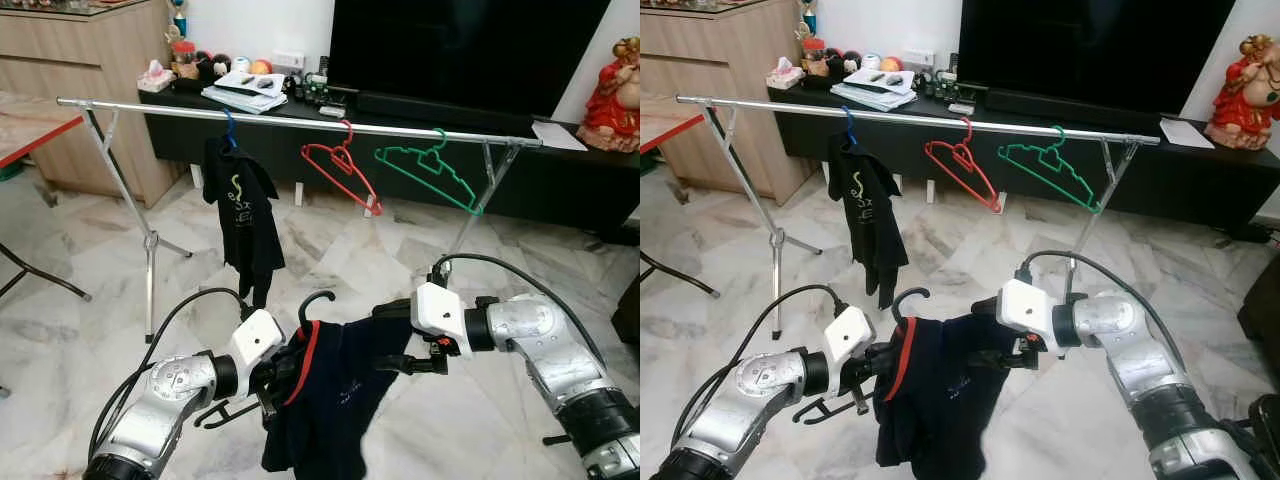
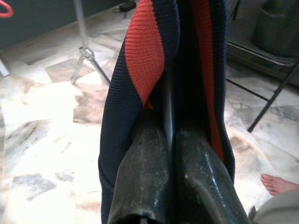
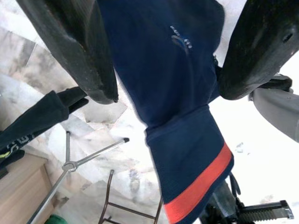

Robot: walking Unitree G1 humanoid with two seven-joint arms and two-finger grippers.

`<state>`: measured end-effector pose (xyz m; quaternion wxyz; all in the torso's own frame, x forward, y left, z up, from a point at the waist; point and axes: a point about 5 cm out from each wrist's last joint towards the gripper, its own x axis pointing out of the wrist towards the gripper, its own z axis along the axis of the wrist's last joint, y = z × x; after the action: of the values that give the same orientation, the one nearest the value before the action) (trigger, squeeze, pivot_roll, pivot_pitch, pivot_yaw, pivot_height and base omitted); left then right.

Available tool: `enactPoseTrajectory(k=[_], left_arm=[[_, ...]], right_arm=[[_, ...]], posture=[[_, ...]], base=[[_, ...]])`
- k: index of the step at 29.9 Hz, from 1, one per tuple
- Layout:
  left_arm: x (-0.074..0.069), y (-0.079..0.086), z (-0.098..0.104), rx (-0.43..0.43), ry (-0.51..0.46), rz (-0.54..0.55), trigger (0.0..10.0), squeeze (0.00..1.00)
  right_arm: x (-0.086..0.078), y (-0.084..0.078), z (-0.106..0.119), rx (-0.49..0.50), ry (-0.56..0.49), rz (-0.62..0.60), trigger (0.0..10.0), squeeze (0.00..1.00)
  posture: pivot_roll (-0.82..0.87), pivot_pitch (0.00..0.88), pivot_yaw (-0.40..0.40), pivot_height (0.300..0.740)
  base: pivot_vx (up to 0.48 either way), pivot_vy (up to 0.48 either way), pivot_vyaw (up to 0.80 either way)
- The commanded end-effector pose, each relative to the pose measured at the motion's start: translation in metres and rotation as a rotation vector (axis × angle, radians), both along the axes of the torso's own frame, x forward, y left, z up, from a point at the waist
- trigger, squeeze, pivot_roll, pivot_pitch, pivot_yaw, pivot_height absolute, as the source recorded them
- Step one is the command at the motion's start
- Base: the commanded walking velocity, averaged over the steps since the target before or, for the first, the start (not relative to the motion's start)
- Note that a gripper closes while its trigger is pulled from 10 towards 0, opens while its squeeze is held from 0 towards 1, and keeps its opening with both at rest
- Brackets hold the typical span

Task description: Hang hanger

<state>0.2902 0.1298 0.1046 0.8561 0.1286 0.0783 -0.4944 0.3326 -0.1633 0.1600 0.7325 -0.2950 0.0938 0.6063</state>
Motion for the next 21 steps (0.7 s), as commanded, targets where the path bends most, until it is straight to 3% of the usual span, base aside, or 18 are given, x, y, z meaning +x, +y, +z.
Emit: enactPoseTrajectory(k=[1, 6, 10, 12, 21], left_arm=[[0.0026, -0.0077, 0.0113, 0.003, -0.049, -0.044, 10.0, 0.0], [0.0013, -0.0105, 0.0104, 0.004, -0.045, -0.059, 10.0, 0.0], [0.0009, -0.0117, 0.0101, 0.01, -0.043, -0.07, 10.0, 0.0], [0.0008, -0.0124, 0.0101, 0.011, -0.043, -0.073, 10.0, 0.0], [0.0008, -0.0126, 0.01, 0.013, -0.043, -0.075, 10.0, 0.0]], right_arm=[[0.0018, 0.0019, 0.005, 0.0, -0.017, 0.043, 10.0, 0.0], [0.0009, 0.0025, 0.0028, -0.023, -0.006, 0.105, 10.0, 0.0], [0.0053, 0.0029, -0.0032, -0.088, -0.084, 0.097, 10.0, 0.0], [0.0074, 0.006, -0.0019, -0.078, -0.135, 0.104, 10.0, 0.0], [0.0087, 0.0062, -0.003, -0.075, -0.155, 0.13, 10.0, 0.0]], posture=[[0.1, 0.0, -0.1, 0.74], [0.1, 0.0, -0.105, 0.74], [0.1, 0.0, -0.109, 0.74], [0.1, 0.0, -0.111, 0.74], [0.1, 0.0, -0.111, 0.74]], base=[[0.0, 0.0, 0.0], [0.0, 0.0, 0.0], [0.0, 0.0, 0.0], [0.0, 0.0, 0.0], [0.0, 0.0, 0.0]])
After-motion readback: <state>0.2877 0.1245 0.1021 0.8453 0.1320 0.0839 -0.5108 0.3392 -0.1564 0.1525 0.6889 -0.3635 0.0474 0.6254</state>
